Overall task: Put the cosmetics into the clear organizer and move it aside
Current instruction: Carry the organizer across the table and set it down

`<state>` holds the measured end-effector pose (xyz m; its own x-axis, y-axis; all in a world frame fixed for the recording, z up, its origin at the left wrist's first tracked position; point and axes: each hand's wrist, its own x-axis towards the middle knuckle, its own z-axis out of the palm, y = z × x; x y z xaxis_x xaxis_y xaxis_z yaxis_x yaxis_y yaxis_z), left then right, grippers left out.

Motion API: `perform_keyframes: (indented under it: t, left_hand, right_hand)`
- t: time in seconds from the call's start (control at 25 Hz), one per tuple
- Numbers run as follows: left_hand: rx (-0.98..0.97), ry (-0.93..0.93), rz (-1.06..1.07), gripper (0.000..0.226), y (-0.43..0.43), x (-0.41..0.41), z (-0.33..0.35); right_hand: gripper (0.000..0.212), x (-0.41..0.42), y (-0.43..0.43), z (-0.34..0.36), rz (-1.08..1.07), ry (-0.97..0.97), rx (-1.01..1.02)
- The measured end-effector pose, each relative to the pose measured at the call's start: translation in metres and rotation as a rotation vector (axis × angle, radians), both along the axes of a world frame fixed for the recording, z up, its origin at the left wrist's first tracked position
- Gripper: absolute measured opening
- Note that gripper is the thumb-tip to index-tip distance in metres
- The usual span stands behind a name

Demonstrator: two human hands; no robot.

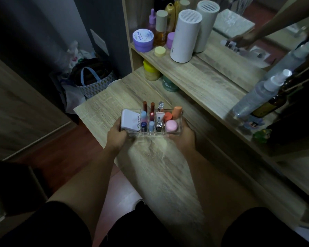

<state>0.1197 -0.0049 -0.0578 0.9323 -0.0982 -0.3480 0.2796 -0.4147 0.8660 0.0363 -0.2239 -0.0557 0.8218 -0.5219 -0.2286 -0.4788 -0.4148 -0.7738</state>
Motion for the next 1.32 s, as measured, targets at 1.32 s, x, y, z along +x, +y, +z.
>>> perform_keyframes:
  t: [1.32]
  left_hand:
    - [0.041,0.018,-0.632,0.054,-0.154,-0.112,0.039]
  right_hand:
    - [0.087,-0.230,-0.033,-0.008,-0.696,0.077,-0.148]
